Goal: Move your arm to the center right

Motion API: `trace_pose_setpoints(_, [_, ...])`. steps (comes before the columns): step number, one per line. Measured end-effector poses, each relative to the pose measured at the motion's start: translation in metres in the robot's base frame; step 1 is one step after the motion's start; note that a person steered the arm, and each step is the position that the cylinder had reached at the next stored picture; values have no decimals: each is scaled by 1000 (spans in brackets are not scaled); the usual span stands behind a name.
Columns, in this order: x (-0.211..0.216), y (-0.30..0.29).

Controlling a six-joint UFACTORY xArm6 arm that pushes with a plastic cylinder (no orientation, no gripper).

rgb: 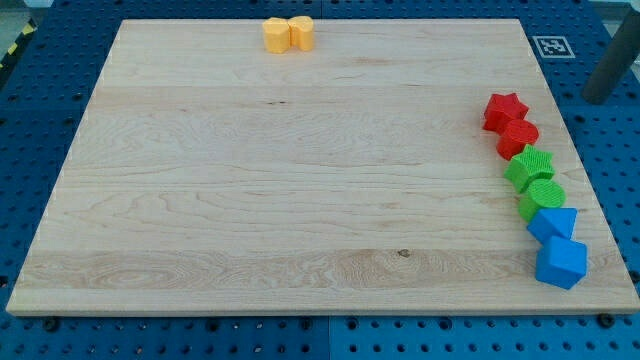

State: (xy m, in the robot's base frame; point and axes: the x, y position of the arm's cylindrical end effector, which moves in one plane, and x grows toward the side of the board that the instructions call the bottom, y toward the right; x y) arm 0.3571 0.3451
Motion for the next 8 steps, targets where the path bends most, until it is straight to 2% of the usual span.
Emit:
trace_pose_setpoints(7, [2, 0])
trace_pose_setpoints(8, [33, -12])
